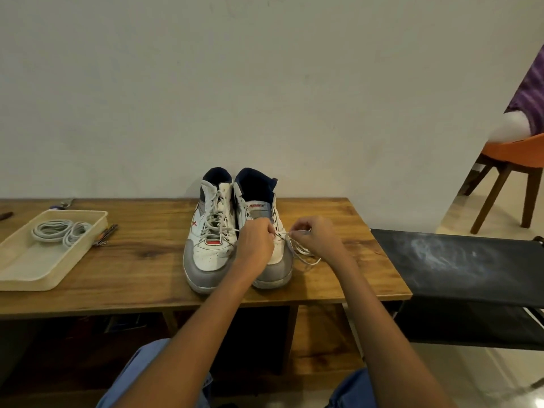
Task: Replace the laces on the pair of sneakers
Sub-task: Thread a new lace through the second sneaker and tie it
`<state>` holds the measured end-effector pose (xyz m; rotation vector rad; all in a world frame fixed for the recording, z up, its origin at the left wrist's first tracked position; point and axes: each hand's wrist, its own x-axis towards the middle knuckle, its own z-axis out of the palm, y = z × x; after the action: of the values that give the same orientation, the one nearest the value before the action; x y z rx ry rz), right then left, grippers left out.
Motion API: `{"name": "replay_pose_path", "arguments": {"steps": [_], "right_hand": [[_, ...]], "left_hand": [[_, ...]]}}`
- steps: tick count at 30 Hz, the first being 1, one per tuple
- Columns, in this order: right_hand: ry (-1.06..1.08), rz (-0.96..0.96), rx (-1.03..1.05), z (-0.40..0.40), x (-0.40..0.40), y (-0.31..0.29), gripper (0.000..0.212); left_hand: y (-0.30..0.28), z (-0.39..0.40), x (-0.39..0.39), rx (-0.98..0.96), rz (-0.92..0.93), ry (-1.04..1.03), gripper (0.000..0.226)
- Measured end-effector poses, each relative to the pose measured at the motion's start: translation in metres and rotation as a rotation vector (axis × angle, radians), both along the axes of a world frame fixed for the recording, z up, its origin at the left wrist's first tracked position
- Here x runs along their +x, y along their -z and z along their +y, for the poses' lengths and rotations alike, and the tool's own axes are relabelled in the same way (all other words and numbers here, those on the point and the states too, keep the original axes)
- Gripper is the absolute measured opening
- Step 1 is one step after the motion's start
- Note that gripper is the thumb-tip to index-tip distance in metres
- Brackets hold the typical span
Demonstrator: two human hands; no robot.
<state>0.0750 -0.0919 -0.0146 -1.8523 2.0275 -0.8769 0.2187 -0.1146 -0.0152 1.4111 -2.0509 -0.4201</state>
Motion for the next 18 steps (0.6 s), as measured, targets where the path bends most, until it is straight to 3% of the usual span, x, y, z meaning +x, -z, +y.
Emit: {"name": "replay_pose_path", "arguments": {"steps": [6, 16, 18], "right_hand": [[-0.09, 0.084, 0.044, -0.012, -0.006, 0.0, 0.013], [-0.17, 0.123, 0.09, -0.024, 0.003, -0.003, 0.007], [-0.15, 0.041, 0.079, -0.023, 0.004, 0.003, 0.005]], "left_hand": [[-0.006, -0.019, 0.0, 0.106, -0.114, 0.045, 0.014], [-0.004, -0.03, 0.004, 0.237, 0.022, 0.103, 0.013], [-0.001, -0.029, 0.004, 0.24, 0.049, 0.096, 0.013]]}}
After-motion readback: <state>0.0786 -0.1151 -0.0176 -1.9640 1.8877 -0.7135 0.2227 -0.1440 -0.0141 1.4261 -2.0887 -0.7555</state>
